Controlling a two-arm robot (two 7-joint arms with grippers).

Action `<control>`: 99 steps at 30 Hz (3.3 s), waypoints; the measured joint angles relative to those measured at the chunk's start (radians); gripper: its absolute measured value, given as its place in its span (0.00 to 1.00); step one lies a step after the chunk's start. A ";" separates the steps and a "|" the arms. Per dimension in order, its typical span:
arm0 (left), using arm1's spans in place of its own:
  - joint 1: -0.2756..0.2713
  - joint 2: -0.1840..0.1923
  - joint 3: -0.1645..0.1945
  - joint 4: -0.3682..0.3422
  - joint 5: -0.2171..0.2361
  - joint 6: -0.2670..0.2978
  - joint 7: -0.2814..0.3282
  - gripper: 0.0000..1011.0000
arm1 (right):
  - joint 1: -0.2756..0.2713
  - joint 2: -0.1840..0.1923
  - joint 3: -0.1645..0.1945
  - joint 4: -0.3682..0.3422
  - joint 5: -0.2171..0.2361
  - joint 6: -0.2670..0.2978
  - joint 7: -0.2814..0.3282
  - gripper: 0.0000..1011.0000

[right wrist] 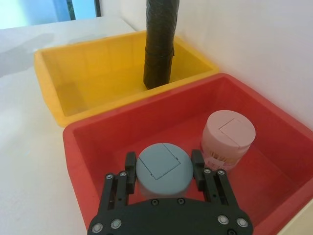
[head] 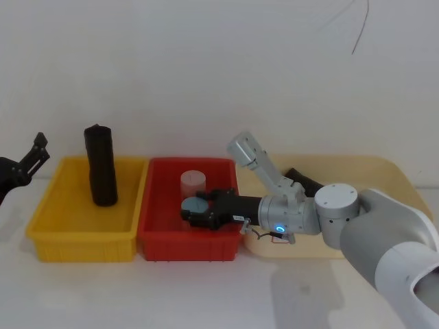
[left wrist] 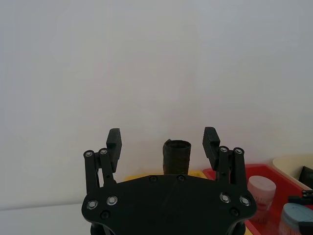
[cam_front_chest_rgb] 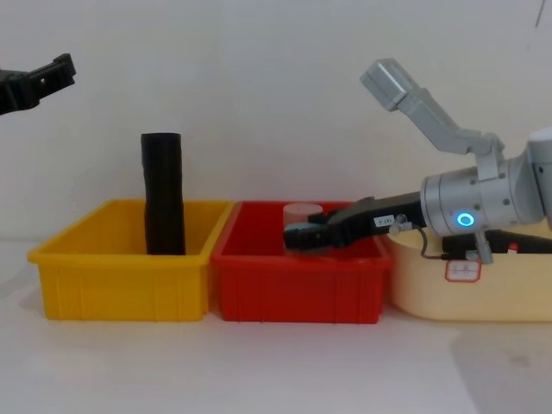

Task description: Pick up the garbage bag with the one hand and transfer it to the other hand.

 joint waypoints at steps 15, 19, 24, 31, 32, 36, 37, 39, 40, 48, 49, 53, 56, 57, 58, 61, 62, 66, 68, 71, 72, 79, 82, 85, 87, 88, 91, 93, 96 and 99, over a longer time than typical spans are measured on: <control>0.000 0.000 0.000 0.000 0.000 0.000 0.000 0.99 | -0.008 0.004 -0.010 -0.020 0.003 0.016 -0.006 0.65; 0.000 0.000 0.000 0.000 0.000 0.000 0.000 0.99 | -0.029 0.016 -0.013 -0.063 0.004 0.045 -0.018 0.65; 0.000 0.000 0.000 0.000 0.000 0.000 0.000 0.99 | -0.083 0.045 -0.009 -0.167 0.015 0.077 -0.036 0.65; 0.000 0.000 0.000 0.000 0.000 0.000 0.000 0.99 | -0.168 0.088 0.015 -0.316 0.037 0.094 -0.052 0.65; 0.000 0.000 0.000 0.000 0.000 0.000 0.000 0.99 | -0.186 0.097 0.022 -0.350 0.043 0.096 -0.056 0.65; 0.000 0.000 0.000 0.000 0.000 0.000 0.000 0.99 | -0.238 0.121 0.043 -0.445 0.062 0.093 -0.067 0.65; 0.000 0.000 0.000 0.000 0.000 0.000 0.000 0.99 | -0.238 0.121 0.043 -0.445 0.062 0.093 -0.067 0.65; 0.000 0.000 0.000 0.000 0.000 0.000 0.000 0.99 | -0.277 0.140 0.062 -0.524 0.080 0.083 -0.076 0.65; 0.000 0.000 0.000 0.000 0.000 0.000 0.000 0.99 | -0.289 0.146 0.067 -0.549 0.084 0.081 -0.078 0.65; 0.000 0.000 0.000 0.000 0.000 0.000 0.000 0.99 | -0.359 0.184 0.104 -0.715 0.121 0.053 -0.094 0.65; 0.000 0.000 0.000 0.000 0.000 0.000 0.000 0.99 | -0.363 0.187 0.106 -0.728 0.123 0.050 -0.094 0.65; 0.000 0.000 0.000 0.000 0.000 0.000 0.000 0.99 | -0.385 0.202 0.119 -0.797 0.137 0.035 -0.102 0.65; 0.000 0.000 0.000 0.000 0.000 0.000 0.000 0.99 | -0.392 0.210 0.125 -0.826 0.139 0.030 -0.109 0.65; 0.000 0.000 0.000 0.000 0.000 0.000 0.000 0.99 | -0.396 0.215 0.128 -0.842 0.140 0.029 -0.117 0.65; 0.000 0.000 0.000 0.000 0.000 0.000 0.000 0.99 | -0.398 0.217 0.129 -0.849 0.140 0.029 -0.121 0.65; 0.000 0.000 0.000 0.000 0.000 0.000 0.000 0.99 | -0.405 0.228 0.135 -0.877 0.139 0.029 -0.140 0.65; 0.000 0.000 0.000 0.000 0.000 0.000 0.000 0.99 | -0.407 0.230 0.137 -0.883 0.138 0.029 -0.147 0.65; 0.000 0.000 0.000 0.000 0.000 0.000 0.000 0.99 | -0.414 0.245 0.145 -0.909 0.127 0.041 -0.181 0.65; 0.000 0.000 0.000 0.000 0.000 0.000 0.000 0.99 | -0.415 0.249 0.148 -0.913 0.121 0.047 -0.196 0.65; 0.000 0.000 0.000 0.000 0.000 0.000 0.000 0.99 | -0.418 0.258 0.155 -0.919 0.112 0.061 -0.222 0.65; 0.000 0.000 0.000 0.000 0.000 0.000 0.000 0.99 | -0.419 0.260 0.157 -0.920 0.110 0.064 -0.227 0.65; 0.000 0.000 0.000 0.000 0.000 0.000 0.000 0.99 | -0.423 0.279 0.178 -0.913 0.088 0.108 -0.295 0.65; 0.000 0.000 0.000 0.000 0.000 0.000 0.000 0.99 | -0.424 0.286 0.187 -0.903 0.080 0.126 -0.323 0.65; 0.000 0.000 0.000 0.000 0.000 0.000 0.000 0.99 | -0.426 0.292 0.197 -0.891 0.075 0.143 -0.347 0.65; 0.000 0.000 0.000 0.000 0.000 0.000 0.000 0.99 | -0.426 0.296 0.203 -0.882 0.072 0.155 -0.362 0.65; 0.000 0.000 0.000 0.000 0.000 0.000 0.000 0.99 | -0.426 0.298 0.205 -0.878 0.070 0.160 -0.367 0.65; 0.000 0.000 0.000 0.000 0.000 0.000 0.000 0.99 | -0.428 0.306 0.218 -0.859 0.064 0.189 -0.399 0.65; 0.000 0.000 0.000 0.000 0.000 0.000 0.000 0.99 | -0.429 0.309 0.223 -0.850 0.061 0.204 -0.414 0.65; 0.000 0.000 0.000 0.000 0.000 0.000 0.000 0.99 | -0.430 0.314 0.232 -0.833 0.058 0.231 -0.438 0.67; 0.000 0.000 0.000 0.000 0.000 0.000 0.000 0.99 | -0.434 0.321 0.243 -0.816 0.054 0.262 -0.466 0.75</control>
